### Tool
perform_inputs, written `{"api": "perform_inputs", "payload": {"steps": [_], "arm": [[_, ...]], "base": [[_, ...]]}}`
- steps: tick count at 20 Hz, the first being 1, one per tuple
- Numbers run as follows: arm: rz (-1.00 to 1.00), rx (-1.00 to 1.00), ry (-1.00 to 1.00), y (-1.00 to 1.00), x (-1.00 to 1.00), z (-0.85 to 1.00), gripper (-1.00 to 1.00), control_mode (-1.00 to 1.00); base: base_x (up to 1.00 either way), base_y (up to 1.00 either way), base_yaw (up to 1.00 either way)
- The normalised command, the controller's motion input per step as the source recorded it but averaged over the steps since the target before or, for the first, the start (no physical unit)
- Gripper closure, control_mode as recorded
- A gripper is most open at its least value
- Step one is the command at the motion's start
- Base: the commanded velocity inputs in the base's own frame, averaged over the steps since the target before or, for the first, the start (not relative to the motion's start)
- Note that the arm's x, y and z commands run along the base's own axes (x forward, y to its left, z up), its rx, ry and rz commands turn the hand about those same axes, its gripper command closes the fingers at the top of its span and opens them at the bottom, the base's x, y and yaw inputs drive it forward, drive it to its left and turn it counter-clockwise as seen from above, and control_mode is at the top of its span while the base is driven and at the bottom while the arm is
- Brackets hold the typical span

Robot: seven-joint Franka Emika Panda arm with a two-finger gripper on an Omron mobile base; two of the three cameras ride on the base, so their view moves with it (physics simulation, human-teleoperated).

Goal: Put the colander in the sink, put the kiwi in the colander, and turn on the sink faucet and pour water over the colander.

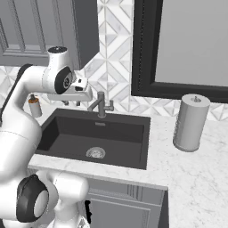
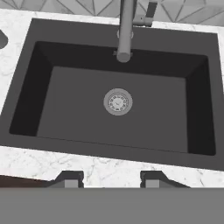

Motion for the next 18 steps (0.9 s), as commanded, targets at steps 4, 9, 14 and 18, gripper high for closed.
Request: {"api": "perform_inputs", "payload": {"steps": [4,9,14,18], "arm": [[0.02,0.00,0.00,0.01,-0.13,0.00,-1.00,-1.00],[0.10,0.00,-0.09,0.20,-0.35,-0.03,-1.00,-1.00],[0.09,-0.01,-0.07,0.38,-0.31,-0.01,-1.00,-1.00],[0.04,-0.01,-0.02,0.46,-0.24,-0.05,-1.00,-1.00]], "base": [[0.00,0.00,0.00],[0.00,0.00,0.00],[0.00,0.00,0.00],[0.00,0.00,0.00]]}}
